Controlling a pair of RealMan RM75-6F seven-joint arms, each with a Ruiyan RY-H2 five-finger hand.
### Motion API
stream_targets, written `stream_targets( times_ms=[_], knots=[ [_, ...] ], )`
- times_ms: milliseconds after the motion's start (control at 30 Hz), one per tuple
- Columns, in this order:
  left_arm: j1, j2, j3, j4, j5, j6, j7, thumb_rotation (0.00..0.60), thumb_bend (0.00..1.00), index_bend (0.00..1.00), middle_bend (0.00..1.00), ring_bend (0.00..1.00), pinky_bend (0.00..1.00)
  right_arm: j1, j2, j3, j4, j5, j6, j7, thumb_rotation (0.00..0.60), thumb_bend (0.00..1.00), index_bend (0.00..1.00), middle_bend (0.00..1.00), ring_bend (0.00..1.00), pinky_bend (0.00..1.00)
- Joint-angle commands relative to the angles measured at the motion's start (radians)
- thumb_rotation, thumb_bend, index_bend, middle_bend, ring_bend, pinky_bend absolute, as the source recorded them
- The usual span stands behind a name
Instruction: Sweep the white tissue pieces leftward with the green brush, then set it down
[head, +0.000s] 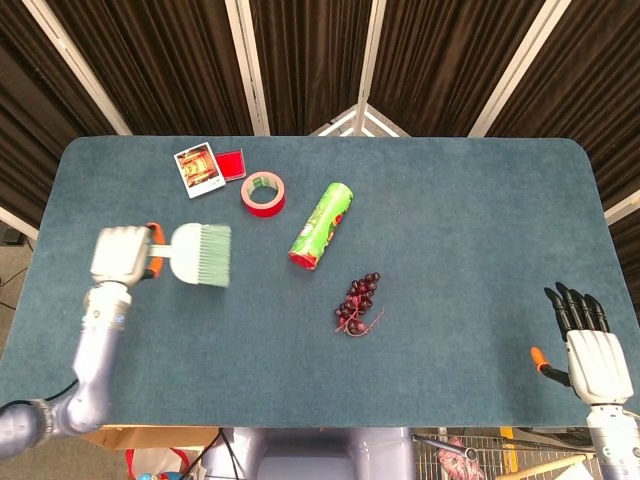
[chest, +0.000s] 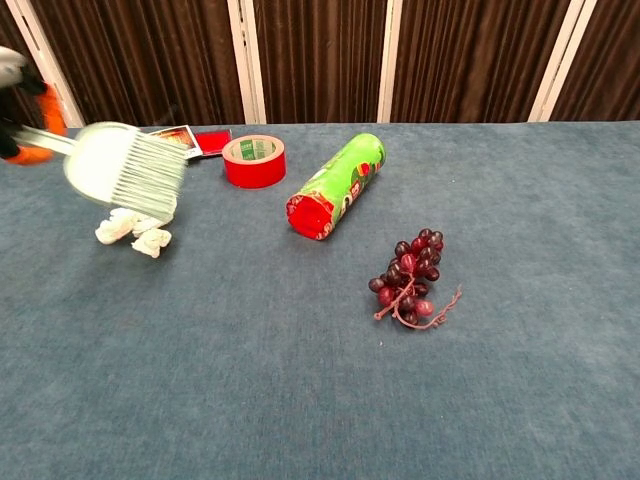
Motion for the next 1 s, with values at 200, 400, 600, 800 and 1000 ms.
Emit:
stream_targets(
  times_ms=[200, 400, 600, 800, 1000],
  knots=[
    [-0.099, -0.223, 0.032, 0.153, -0.070, 0.003, 0.114, 0.600, 0.70, 0.77, 1.00, 1.00, 1.00, -0.003, 0.005, 0.000, 0.007, 0.000, 0.003, 0.009, 0.600, 0.32, 0.00, 0.00, 0.00, 0.00],
    [-0.097, -0.230, 0.037, 0.255, -0.095, -0.008, 0.110, 0.600, 0.70, 0.77, 1.00, 1.00, 1.00, -0.005, 0.008, -0.005, 0.008, 0.001, -0.003, 0.010, 0.600, 0.32, 0.00, 0.00, 0.00, 0.00],
    [-0.044, -0.150, 0.047, 0.322, -0.141, -0.044, 0.060, 0.600, 0.70, 0.77, 1.00, 1.00, 1.00, -0.008, 0.009, -0.010, 0.006, -0.006, 0.002, 0.004, 0.600, 0.32, 0.00, 0.00, 0.00, 0.00],
    [0.033, -0.045, 0.064, 0.361, -0.158, -0.066, -0.019, 0.600, 0.70, 0.77, 1.00, 1.00, 1.00, -0.012, 0.010, -0.013, 0.002, -0.013, 0.009, 0.001, 0.600, 0.32, 0.00, 0.00, 0.00, 0.00],
    [0.108, 0.069, 0.056, 0.370, -0.137, -0.077, -0.141, 0.600, 0.70, 0.77, 1.00, 1.00, 1.00, -0.014, 0.005, -0.013, 0.003, -0.028, 0.022, -0.006, 0.600, 0.32, 0.00, 0.00, 0.00, 0.00]
  ],
)
